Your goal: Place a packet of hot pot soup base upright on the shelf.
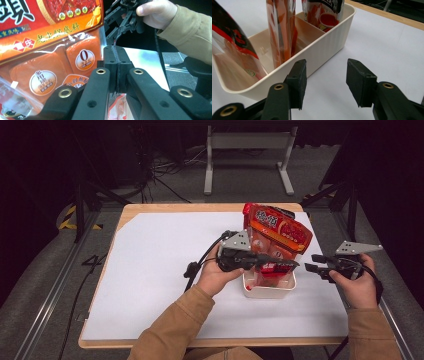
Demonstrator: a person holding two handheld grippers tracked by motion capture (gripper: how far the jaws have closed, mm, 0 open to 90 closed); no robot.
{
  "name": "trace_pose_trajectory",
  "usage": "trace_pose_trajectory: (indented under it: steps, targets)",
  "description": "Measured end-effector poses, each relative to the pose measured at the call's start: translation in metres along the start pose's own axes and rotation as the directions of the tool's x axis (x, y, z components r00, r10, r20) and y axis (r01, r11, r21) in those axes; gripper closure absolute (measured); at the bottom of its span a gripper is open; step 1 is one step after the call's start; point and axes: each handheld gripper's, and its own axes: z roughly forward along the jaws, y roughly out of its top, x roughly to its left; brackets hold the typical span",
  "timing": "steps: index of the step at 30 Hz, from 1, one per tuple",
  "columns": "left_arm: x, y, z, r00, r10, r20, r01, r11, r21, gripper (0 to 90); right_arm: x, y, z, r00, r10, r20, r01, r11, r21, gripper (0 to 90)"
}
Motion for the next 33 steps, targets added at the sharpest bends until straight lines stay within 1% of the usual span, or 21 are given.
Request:
trace_pose_trajectory:
  steps: [4, 5, 6, 7, 8, 9, 12, 14, 19, 20, 21, 25, 26, 27, 29, 30, 31, 32, 33]
  targets:
    - [0.002, -0.004, 0.000, 0.9999, -0.011, 0.001, 0.011, 0.9999, 0.002, 89.8, 0.001, 0.001, 0.001, 1.0000, -0.004, -0.003, 0.004, 1.000, 0.001, 51.2]
    - [0.002, -0.004, 0.000, 1.0000, -0.005, 0.002, 0.005, 1.0000, 0.005, 89.7, 0.001, 0.001, 0.002, 1.0000, -0.005, -0.003, 0.005, 1.000, 0.002, 51.1]
    - [0.002, -0.005, 0.001, 0.9999, -0.016, 0.002, 0.016, 0.9999, 0.004, 89.6, 0.001, 0.001, 0.002, 1.0000, -0.004, -0.004, 0.004, 1.000, 0.002, 51.0]
    - [0.003, -0.006, 0.001, 0.9999, -0.013, 0.003, 0.013, 0.9999, 0.007, 89.5, 0.001, 0.001, 0.002, 1.0000, -0.004, -0.004, 0.004, 1.000, 0.002, 51.0]
    - [0.003, -0.007, 0.000, 0.9997, -0.022, 0.005, 0.022, 0.9997, 0.011, 89.4, 0.001, 0.001, 0.002, 1.0000, -0.004, -0.004, 0.004, 1.000, 0.002, 50.9]
    - [0.004, -0.007, 0.000, 0.9998, -0.020, 0.006, 0.020, 0.9997, 0.010, 89.3, 0.000, 0.001, 0.002, 1.0000, -0.003, -0.004, 0.003, 1.000, 0.001, 50.9]
    - [0.004, -0.009, 0.000, 0.9997, -0.023, 0.002, 0.023, 0.9993, 0.028, 89.2, 0.000, 0.001, 0.002, 1.0000, -0.002, -0.005, 0.002, 1.000, 0.003, 50.8]
    - [0.004, -0.011, 0.001, 0.9997, -0.024, -0.004, 0.024, 0.9983, 0.053, 89.1, 0.000, 0.001, 0.003, 1.0000, -0.005, -0.004, 0.005, 1.000, 0.002, 50.5]
    - [0.005, -0.014, -0.001, 0.9989, -0.045, -0.015, 0.046, 0.9976, 0.053, 87.6, 0.001, 0.002, 0.005, 1.0000, -0.007, -0.007, 0.007, 1.000, 0.008, 50.4]
    - [0.005, -0.015, -0.001, 0.9989, -0.044, -0.016, 0.045, 0.9976, 0.052, 86.0, 0.001, 0.002, 0.005, 0.9999, -0.008, -0.008, 0.008, 1.000, 0.008, 50.4]
    - [0.006, -0.015, -0.002, 0.9984, -0.055, -0.015, 0.055, 0.9973, 0.049, 85.5, 0.001, 0.003, 0.005, 0.9999, -0.007, -0.010, 0.007, 1.000, 0.007, 50.4]
    - [0.005, -0.016, -0.003, 0.9984, -0.053, -0.022, 0.054, 0.9976, 0.044, 80.8, 0.001, 0.003, 0.005, 0.9999, -0.008, -0.010, 0.009, 1.000, 0.009, 50.3]
    - [0.005, -0.016, -0.004, 0.9982, -0.058, -0.016, 0.059, 0.9973, 0.044, 80.1, 0.001, 0.003, 0.006, 0.9999, -0.009, -0.011, 0.010, 1.000, 0.011, 50.2]
    - [0.004, -0.016, -0.005, 0.9980, -0.061, -0.016, 0.062, 0.9972, 0.042, 77.6, 0.001, 0.003, 0.006, 0.9999, -0.010, -0.011, 0.010, 1.000, 0.010, 50.1]
    - [0.004, -0.016, -0.005, 0.9978, -0.062, -0.021, 0.063, 0.9973, 0.039, 73.0, 0.001, 0.003, 0.006, 0.9999, -0.010, -0.011, 0.010, 1.000, 0.011, 50.1]
    - [0.004, -0.016, -0.006, 0.9973, -0.065, -0.033, 0.066, 0.9972, 0.034, 73.0, 0.001, 0.003, 0.006, 0.9999, -0.010, -0.011, 0.010, 1.000, 0.011, 50.0]
    - [0.004, -0.016, -0.006, 0.9971, -0.069, -0.032, 0.070, 0.9970, 0.032, 68.4, 0.001, 0.003, 0.006, 0.9999, -0.008, -0.013, 0.008, 1.000, 0.012, 49.8]
    - [0.004, -0.016, -0.007, 0.9969, -0.074, -0.026, 0.075, 0.9969, 0.025, 66.8, 0.001, 0.003, 0.007, 0.9999, -0.007, -0.013, 0.007, 1.000, 0.012, 49.7]
    - [0.004, -0.016, -0.007, 0.9966, -0.079, -0.024, 0.079, 0.9967, 0.016, 61.9, 0.001, 0.003, 0.007, 0.9999, -0.007, -0.014, 0.007, 1.000, 0.012, 49.7]
